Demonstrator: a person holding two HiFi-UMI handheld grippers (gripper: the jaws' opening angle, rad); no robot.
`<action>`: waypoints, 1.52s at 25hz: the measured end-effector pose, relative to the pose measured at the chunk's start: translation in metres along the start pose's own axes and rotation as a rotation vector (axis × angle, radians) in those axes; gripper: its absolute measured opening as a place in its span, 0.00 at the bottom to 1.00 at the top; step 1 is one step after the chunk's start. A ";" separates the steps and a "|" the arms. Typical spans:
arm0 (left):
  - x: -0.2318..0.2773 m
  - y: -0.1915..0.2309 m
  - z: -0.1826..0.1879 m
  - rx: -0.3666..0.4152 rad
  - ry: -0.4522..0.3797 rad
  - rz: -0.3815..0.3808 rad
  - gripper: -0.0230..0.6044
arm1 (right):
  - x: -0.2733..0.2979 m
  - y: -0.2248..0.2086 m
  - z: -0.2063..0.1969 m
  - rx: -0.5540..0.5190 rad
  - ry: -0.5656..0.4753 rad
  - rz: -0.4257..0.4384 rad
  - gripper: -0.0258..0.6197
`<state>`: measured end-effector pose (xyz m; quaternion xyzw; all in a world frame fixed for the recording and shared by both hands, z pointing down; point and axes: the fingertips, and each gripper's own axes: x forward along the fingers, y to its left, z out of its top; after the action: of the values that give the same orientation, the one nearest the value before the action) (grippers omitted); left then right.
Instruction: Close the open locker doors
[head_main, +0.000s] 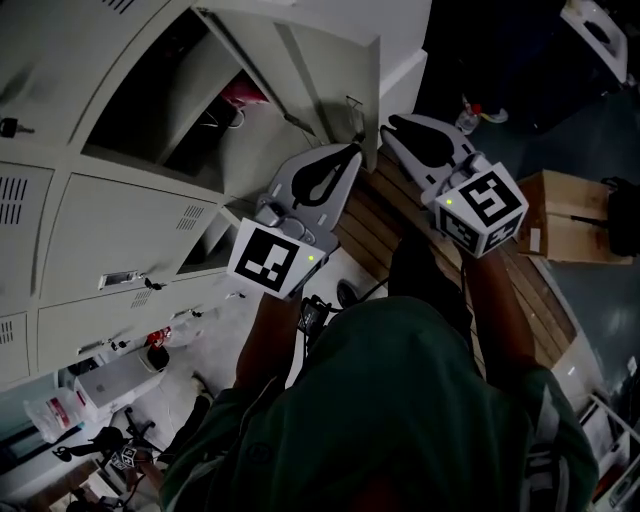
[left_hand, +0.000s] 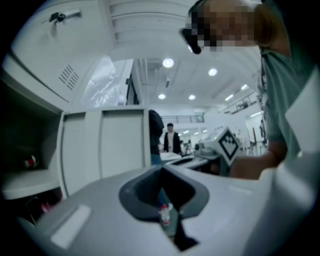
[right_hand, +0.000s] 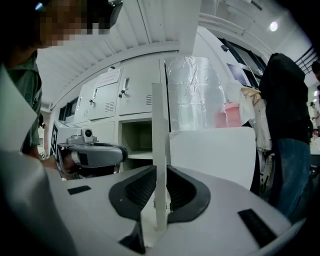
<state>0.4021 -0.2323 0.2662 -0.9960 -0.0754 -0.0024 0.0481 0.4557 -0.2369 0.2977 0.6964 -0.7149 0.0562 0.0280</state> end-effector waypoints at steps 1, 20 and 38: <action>0.006 0.000 -0.001 -0.001 0.003 0.003 0.04 | 0.002 -0.002 -0.001 -0.005 0.003 0.025 0.10; 0.002 0.008 -0.015 0.029 0.046 0.086 0.04 | 0.025 0.049 -0.016 -0.092 0.043 0.286 0.10; -0.150 0.069 -0.027 0.039 0.062 0.291 0.04 | 0.100 0.180 -0.010 -0.134 0.051 0.399 0.10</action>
<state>0.2646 -0.3252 0.2844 -0.9947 0.0711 -0.0248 0.0694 0.2726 -0.3305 0.3121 0.5358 -0.8399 0.0304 0.0807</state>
